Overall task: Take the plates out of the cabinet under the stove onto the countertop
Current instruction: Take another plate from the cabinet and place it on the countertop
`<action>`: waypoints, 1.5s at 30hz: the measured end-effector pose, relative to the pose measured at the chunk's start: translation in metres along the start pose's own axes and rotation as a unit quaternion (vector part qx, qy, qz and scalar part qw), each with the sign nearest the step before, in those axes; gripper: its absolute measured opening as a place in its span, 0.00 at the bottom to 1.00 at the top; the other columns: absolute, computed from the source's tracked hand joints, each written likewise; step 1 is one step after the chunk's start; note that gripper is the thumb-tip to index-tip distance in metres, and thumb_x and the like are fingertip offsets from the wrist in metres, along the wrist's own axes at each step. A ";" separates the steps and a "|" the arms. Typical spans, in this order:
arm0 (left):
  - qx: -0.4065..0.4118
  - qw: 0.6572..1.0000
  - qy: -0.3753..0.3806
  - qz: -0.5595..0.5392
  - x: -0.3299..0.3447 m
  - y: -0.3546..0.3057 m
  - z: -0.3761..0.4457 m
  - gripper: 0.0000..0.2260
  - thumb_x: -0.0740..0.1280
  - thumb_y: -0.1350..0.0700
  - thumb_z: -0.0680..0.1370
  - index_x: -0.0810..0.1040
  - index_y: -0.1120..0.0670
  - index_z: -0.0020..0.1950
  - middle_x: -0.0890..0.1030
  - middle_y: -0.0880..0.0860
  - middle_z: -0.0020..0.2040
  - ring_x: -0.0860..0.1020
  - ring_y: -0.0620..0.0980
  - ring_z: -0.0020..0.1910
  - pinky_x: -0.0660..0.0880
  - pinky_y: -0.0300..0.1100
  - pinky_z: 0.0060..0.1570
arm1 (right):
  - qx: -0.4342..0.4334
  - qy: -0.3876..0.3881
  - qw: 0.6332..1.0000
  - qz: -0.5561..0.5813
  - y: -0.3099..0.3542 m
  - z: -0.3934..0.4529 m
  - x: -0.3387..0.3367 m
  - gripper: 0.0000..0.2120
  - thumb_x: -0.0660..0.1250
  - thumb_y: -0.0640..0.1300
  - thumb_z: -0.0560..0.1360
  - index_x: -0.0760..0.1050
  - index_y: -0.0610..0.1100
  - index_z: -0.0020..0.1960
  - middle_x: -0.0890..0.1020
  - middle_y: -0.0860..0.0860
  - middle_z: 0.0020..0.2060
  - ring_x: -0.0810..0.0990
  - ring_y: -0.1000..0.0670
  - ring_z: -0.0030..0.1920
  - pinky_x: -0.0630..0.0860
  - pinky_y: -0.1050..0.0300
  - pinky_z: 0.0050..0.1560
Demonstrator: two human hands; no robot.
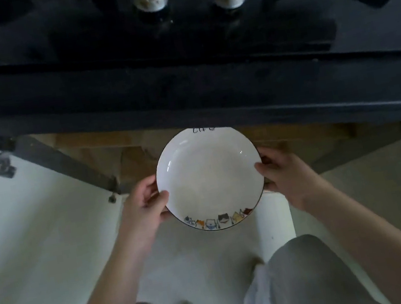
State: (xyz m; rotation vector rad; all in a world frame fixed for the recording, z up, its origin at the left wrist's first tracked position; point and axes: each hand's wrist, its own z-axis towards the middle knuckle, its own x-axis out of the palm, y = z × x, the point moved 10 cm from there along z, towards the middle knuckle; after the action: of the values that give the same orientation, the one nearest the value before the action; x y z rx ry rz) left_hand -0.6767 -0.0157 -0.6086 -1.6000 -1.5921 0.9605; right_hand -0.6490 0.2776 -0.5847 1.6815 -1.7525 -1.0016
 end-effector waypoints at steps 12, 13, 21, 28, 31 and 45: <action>-0.105 0.994 0.000 -0.003 -0.061 -0.035 -0.157 0.17 0.63 0.69 0.78 0.79 0.48 0.56 0.85 0.44 0.48 0.83 0.42 0.46 0.81 0.42 0.38 | 0.106 0.017 0.994 0.020 0.027 -0.161 0.036 0.16 0.61 0.32 0.80 0.77 0.45 0.62 0.79 0.46 0.47 0.79 0.47 0.47 0.81 0.49 0.55; -0.110 0.994 0.002 -0.007 -0.070 -0.040 -0.170 0.17 0.63 0.69 0.79 0.79 0.48 0.56 0.85 0.45 0.48 0.83 0.43 0.46 0.81 0.42 0.38 | 0.112 0.021 0.993 0.014 0.032 -0.177 0.042 0.15 0.61 0.33 0.80 0.77 0.45 0.63 0.79 0.45 0.48 0.79 0.47 0.46 0.80 0.46 0.57; -0.068 0.997 -0.003 -0.036 -0.129 -0.095 -0.251 0.16 0.64 0.68 0.79 0.80 0.47 0.57 0.84 0.45 0.50 0.82 0.42 0.47 0.81 0.43 0.39 | 0.084 0.033 0.996 0.003 0.081 -0.267 0.081 0.17 0.60 0.33 0.80 0.75 0.45 0.65 0.79 0.46 0.49 0.78 0.47 0.48 0.78 0.46 0.57; 0.000 0.998 0.019 -0.052 -0.165 -0.151 -0.299 0.15 0.65 0.66 0.79 0.80 0.47 0.59 0.84 0.47 0.52 0.83 0.43 0.49 0.81 0.42 0.39 | 0.018 0.038 0.999 0.027 0.117 -0.329 0.099 0.15 0.61 0.36 0.81 0.77 0.49 0.63 0.81 0.46 0.54 0.83 0.54 0.45 0.79 0.64 0.39; 0.023 0.998 0.023 -0.054 -0.175 -0.169 -0.317 0.15 0.66 0.64 0.79 0.81 0.45 0.58 0.84 0.46 0.54 0.83 0.45 0.51 0.81 0.44 0.41 | -0.009 0.042 0.999 0.029 0.130 -0.349 0.103 0.14 0.61 0.37 0.80 0.78 0.52 0.59 0.82 0.48 0.55 0.84 0.54 0.48 0.79 0.64 0.39; 0.062 0.993 -0.010 -0.104 -0.144 -0.193 -0.430 0.15 0.69 0.60 0.76 0.83 0.42 0.57 0.85 0.50 0.52 0.83 0.47 0.51 0.81 0.47 0.40 | -0.088 0.040 0.994 0.053 0.151 -0.438 0.040 0.11 0.64 0.43 0.80 0.76 0.57 0.57 0.85 0.57 0.48 0.84 0.54 0.48 0.81 0.60 0.42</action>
State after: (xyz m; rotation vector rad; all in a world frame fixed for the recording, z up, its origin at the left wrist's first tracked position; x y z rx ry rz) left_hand -0.3990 -0.1389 -0.2203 -1.3160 -1.6436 0.9461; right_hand -0.4021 0.1620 -0.2084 1.4838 -1.6333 -0.9960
